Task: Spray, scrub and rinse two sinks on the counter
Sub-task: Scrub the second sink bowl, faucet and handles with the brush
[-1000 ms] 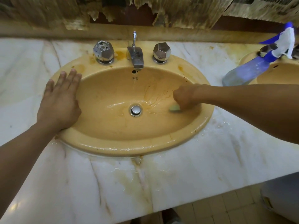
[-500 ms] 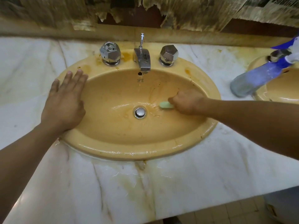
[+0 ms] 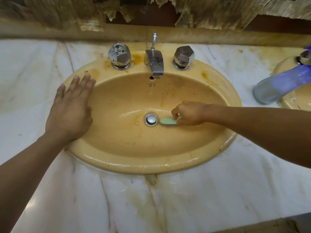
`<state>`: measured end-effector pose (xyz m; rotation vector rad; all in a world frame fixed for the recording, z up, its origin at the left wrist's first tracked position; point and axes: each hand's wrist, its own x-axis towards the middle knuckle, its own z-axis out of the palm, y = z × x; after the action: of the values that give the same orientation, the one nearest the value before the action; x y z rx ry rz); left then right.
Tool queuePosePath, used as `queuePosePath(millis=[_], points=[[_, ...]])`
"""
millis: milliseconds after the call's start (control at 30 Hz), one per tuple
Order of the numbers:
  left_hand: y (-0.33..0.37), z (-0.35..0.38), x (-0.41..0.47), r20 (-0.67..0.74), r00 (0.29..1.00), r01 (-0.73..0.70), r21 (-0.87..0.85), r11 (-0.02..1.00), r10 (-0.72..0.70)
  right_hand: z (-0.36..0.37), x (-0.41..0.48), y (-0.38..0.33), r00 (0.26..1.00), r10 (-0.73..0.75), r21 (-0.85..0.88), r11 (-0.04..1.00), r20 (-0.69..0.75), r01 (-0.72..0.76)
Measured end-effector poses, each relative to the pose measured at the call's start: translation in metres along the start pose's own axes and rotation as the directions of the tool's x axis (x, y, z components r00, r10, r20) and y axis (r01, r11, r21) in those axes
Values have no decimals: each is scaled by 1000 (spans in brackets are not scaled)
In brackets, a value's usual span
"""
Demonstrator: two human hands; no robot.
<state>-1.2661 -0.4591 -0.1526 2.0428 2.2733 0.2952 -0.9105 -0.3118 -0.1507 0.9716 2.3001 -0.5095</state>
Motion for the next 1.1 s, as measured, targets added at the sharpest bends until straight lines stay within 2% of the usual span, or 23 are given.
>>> queuePosePath(millis=[133, 233, 333, 467, 567, 633, 667, 767, 833, 933, 1000, 1100], points=[[0, 0, 1, 4, 1000, 1, 1, 1000, -1, -8, 10, 10, 969, 117, -50, 990, -218, -131], [0, -1, 1, 3, 1000, 0, -7, 1000, 0, 19, 16, -19, 981, 87, 70, 995, -176, -76], [2, -1, 1, 2, 1000, 0, -2, 1000, 0, 17, 11, -5, 987, 105, 170, 982, -121, -84], [3, -2, 3, 17, 1000, -12, 28, 1000, 11, 6, 40, -24, 950, 157, 191, 976, -269, -107], [2, -2, 4, 24, 1000, -12, 34, 999, 11, 17, 58, -68, 975, 1, 279, 958, -222, 63], [1, -2, 4, 27, 1000, -17, 38, 999, 16, 23, 49, -73, 976, -163, 231, 953, -148, 194], [0, -1, 4, 28, 999, -18, 38, 999, 17, 22, 43, -66, 974, -199, 202, 955, -110, 218], [-2, -2, 6, 38, 999, -30, 45, 999, 28, 17, 35, -35, 984, -153, 108, 981, -94, 163], [-3, 0, 7, 38, 998, -44, 59, 997, 42, 17, 39, -32, 977, -126, 11, 991, -170, 130], [-3, 0, 9, 39, 998, -60, 63, 996, 57, 35, 47, -64, 952, -134, 47, 987, -277, 153], [-3, -1, 10, 40, 997, -72, 55, 996, 70, 42, 45, -68, 949, -163, 52, 982, -271, 183], [-4, 0, 11, 49, 995, -89, 45, 995, 87, 28, 32, -38, 980, -145, 52, 987, -139, 154]])
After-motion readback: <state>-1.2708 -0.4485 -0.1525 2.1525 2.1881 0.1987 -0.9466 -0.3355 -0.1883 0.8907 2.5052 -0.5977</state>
